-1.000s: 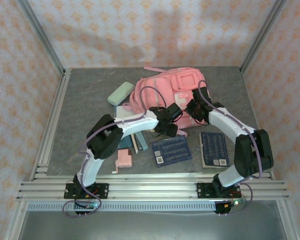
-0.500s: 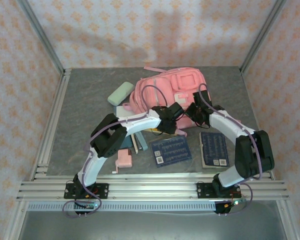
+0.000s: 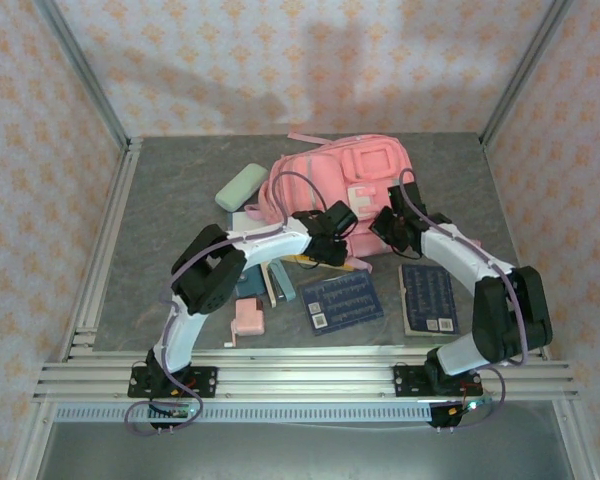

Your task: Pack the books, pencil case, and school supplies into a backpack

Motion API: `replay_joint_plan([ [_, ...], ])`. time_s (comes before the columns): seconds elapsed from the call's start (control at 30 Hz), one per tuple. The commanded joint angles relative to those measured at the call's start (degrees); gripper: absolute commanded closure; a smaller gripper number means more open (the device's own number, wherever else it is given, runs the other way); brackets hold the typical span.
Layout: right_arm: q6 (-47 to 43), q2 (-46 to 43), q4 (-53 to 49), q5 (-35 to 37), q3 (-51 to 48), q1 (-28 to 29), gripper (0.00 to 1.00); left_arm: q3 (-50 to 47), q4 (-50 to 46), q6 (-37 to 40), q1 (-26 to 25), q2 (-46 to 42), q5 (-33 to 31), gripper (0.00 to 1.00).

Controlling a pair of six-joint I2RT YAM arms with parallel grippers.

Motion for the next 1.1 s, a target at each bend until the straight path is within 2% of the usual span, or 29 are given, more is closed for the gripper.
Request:
replay_joint_plan([
  [0.0,-0.84,-1.61,-0.34,-0.08,-1.0,-0.2,0.9,-3.03,-0.1,-0.49,1.46,-1.52,0.86,0.75],
  [0.3,-0.78,-1.39,0.7,-1.36,-1.89,-0.15,0.92,-3.4,0.91,-0.73,1.92,-1.5,2.23,0.8],
  [0.53,-1.26,-1.11,0.63,-2.37,-2.14,-0.21,0.9,-5.69,2.74,-0.88,2.53,-4.91,3.47,0.68],
  [1.07,-1.51,-1.01,1.73,-3.77,-3.86,-0.08,0.92,-8.01,5.75,-1.5,3.77,-6.94,5.49,0.75],
])
